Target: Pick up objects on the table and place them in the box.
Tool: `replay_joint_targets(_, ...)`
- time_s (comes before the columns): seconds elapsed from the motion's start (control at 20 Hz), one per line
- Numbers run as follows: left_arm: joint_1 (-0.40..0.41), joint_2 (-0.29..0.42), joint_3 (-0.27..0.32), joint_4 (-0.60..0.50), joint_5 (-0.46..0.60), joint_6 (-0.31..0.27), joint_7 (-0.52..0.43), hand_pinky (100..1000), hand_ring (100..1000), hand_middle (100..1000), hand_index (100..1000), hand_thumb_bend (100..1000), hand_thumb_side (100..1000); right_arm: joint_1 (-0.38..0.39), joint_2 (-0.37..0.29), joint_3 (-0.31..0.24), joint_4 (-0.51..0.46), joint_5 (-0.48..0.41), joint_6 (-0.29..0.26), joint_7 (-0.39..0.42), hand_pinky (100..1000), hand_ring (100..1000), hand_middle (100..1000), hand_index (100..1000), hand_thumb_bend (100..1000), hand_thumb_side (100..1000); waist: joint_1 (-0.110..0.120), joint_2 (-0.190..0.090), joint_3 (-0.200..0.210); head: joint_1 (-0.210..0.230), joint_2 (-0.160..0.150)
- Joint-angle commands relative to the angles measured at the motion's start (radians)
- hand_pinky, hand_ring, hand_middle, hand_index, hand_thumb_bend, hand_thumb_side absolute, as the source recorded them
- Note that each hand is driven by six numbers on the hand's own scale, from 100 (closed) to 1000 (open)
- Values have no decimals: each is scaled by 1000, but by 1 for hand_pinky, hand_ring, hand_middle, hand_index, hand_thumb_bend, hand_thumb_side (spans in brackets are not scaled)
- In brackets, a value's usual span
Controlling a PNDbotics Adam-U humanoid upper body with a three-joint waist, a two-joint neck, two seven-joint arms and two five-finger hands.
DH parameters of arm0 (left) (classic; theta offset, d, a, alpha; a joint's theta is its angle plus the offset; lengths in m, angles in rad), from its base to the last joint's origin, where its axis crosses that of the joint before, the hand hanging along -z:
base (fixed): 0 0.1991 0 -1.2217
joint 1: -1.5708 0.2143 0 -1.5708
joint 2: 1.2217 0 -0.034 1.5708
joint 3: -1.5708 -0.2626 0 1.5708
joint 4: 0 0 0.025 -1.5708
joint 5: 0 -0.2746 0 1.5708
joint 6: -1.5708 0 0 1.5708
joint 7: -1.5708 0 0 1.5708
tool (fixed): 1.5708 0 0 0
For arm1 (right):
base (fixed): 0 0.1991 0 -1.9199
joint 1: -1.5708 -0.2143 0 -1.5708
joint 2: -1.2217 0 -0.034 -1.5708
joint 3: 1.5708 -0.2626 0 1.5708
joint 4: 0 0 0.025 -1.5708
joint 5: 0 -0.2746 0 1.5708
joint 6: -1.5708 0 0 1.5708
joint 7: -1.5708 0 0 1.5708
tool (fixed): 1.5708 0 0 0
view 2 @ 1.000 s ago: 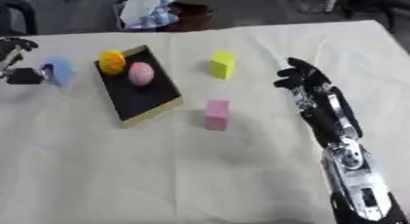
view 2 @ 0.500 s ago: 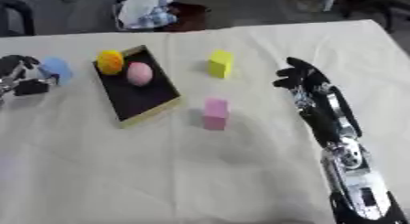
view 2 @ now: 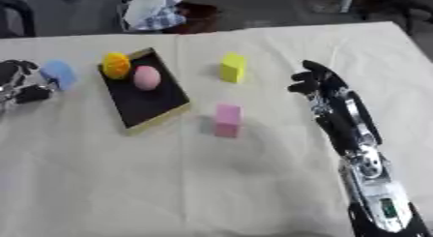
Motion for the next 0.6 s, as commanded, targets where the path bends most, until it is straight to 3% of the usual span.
replay_joint_targets(0.05, -18, 16, 4, -7, 4, 1, 12, 716, 671, 754, 887, 258, 699, -11, -14, -2, -10, -5, -2, 1, 846, 693, 692, 875, 100, 593, -12, 0, -1, -1, -5)
replay_joint_targets(0.15, -18, 16, 4, -7, 5, 1, 13, 716, 671, 754, 887, 258, 699, -11, -14, -2, -10, -5, -2, 1, 846, 693, 692, 875, 100, 593, -12, 0, -1, -1, -5)
replay_joint_targets(0.2, -15, 13, 4, -3, 7, -1, 10, 710, 653, 734, 873, 178, 794, -12, -14, -1, -10, -5, -2, 1, 846, 693, 692, 875, 100, 592, -13, 2, -1, -1, -5)
replay_joint_targets(0.6, -6, -9, 5, 24, 52, -30, -36, 703, 633, 713, 855, 168, 830, -15, -14, 0, -9, -5, -4, 4, 847, 693, 692, 876, 100, 591, -19, 7, -6, 0, -2)
